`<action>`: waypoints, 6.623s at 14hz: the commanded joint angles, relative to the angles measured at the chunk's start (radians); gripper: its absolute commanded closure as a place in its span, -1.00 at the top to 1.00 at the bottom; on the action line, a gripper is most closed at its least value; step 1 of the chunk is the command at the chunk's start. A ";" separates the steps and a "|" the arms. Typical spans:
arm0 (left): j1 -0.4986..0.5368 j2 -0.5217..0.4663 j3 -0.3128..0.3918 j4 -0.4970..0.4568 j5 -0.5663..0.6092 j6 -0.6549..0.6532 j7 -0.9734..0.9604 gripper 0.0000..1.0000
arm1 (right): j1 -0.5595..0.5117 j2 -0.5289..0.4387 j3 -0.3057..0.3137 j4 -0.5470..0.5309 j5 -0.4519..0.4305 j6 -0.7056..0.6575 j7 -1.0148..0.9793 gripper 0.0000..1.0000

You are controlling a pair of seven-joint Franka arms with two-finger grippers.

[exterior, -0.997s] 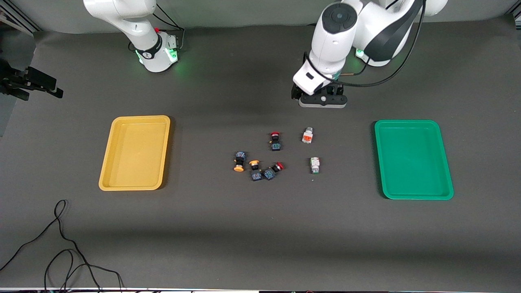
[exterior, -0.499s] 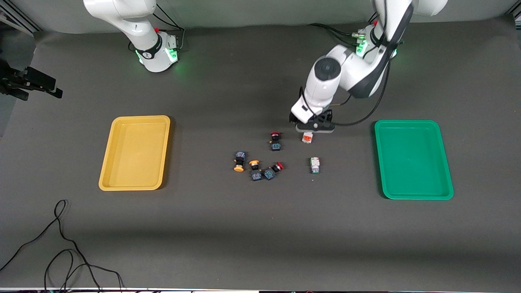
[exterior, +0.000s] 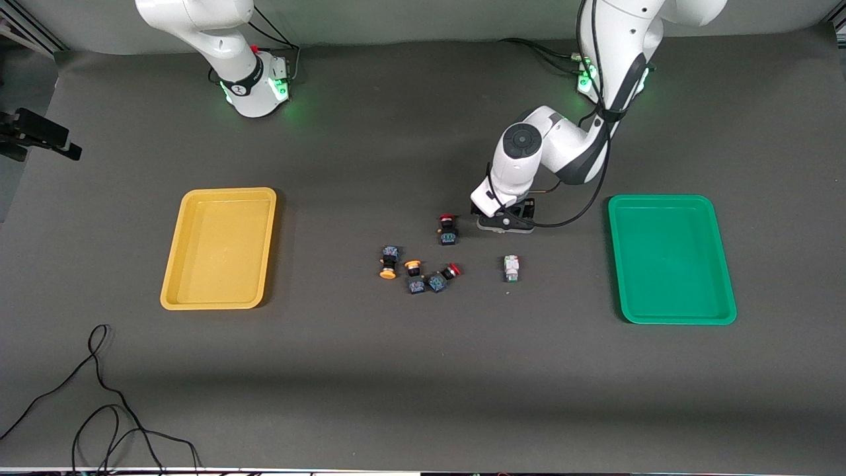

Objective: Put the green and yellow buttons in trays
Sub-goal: 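Reach the left gripper down to the orange-topped white switch, then grasp the orange switch with the left gripper while the right gripper reaches the yellow-capped switch, then place the orange switch in the green tray while the right gripper carries the yellow switch, then release the yellow switch in the yellow tray while the left gripper grasps the green switch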

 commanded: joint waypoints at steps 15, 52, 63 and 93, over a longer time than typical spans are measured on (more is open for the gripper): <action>0.055 -0.073 0.006 0.173 -0.011 -0.321 -0.016 -0.34 | 0.289 0.277 -0.001 0.044 0.032 0.180 0.268 0.99; 0.713 -0.037 0.010 -0.009 -0.026 -0.130 0.645 1.00 | 0.662 0.689 -0.149 -0.031 0.172 0.597 0.493 -1.00; 0.747 -0.130 0.001 0.454 -0.043 -0.745 0.719 1.00 | 0.639 0.449 -0.588 -0.583 0.255 0.923 -0.318 -1.00; 0.198 0.191 -0.062 0.375 0.003 -0.291 0.000 0.13 | 1.204 0.621 -0.934 -0.177 0.521 0.562 0.184 1.00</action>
